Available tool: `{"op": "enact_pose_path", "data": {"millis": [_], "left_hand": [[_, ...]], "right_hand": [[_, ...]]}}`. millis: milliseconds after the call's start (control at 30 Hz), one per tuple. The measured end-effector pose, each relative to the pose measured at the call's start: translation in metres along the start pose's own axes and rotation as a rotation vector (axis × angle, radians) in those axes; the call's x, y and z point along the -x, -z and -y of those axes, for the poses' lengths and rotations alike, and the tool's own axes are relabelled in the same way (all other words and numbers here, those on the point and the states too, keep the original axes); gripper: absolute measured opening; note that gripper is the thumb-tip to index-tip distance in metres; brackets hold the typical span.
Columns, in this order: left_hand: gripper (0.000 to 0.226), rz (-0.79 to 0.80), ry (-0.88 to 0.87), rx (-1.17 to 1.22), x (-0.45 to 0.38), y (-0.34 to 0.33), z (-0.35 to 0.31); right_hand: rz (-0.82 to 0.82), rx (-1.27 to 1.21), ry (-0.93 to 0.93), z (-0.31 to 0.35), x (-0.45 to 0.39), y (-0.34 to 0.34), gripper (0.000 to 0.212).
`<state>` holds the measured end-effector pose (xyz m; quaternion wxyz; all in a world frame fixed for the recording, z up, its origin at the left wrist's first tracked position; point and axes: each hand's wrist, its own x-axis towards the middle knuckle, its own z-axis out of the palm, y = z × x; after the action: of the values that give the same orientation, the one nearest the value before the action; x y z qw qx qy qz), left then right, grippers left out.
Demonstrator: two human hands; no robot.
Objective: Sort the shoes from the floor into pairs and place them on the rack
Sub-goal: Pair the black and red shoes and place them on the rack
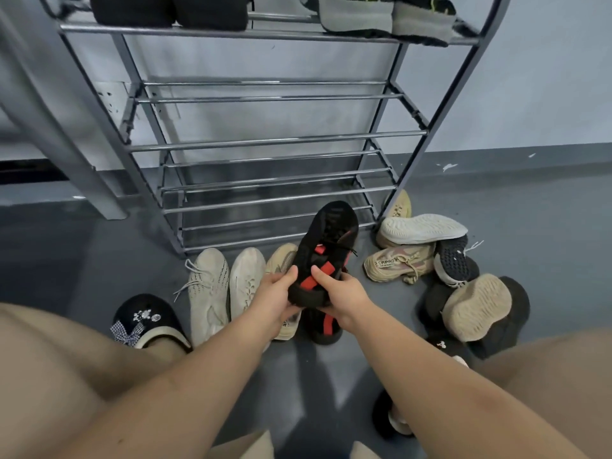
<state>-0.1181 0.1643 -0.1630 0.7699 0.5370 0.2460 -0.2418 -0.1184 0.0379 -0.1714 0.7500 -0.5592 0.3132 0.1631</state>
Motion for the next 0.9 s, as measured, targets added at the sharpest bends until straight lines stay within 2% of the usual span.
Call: {"op": "enact_pose_path", "data": {"millis": [100, 267, 400, 467, 667, 767, 900], "left_hand": [[0.01, 0.002, 0.036, -0.035, -0.001, -0.004, 0.008], [0.006, 0.031, 0.078, -0.16, -0.009, -0.014, 0.022], [0.026, 0.1, 0.157, -0.406, -0.025, -0.021, 0.04], [0.042, 0.124, 0.206, -0.555, -0.034, -0.021, 0.055], [0.055, 0.077, 0.267, -0.784, -0.061, -0.017, 0.081], [0.057, 0.022, 0.323, -0.799, -0.078, -0.018, 0.091], [0.042, -0.055, 0.432, -0.612, -0.093, -0.026, 0.102]], "right_hand": [[-0.013, 0.009, -0.013, -0.005, -0.002, 0.011, 0.038], [-0.011, -0.012, -0.015, -0.011, -0.009, 0.036, 0.031], [-0.028, -0.018, -0.068, -0.021, -0.019, 0.065, 0.023], [-0.075, -0.011, -0.09, -0.029, -0.027, 0.08, 0.017], [-0.198, 0.069, -0.098, -0.042, -0.051, 0.113, 0.028], [-0.231, 0.097, -0.093, -0.047, -0.061, 0.119, 0.033], [-0.242, 0.142, -0.098, -0.051, -0.069, 0.124, 0.038]]}}
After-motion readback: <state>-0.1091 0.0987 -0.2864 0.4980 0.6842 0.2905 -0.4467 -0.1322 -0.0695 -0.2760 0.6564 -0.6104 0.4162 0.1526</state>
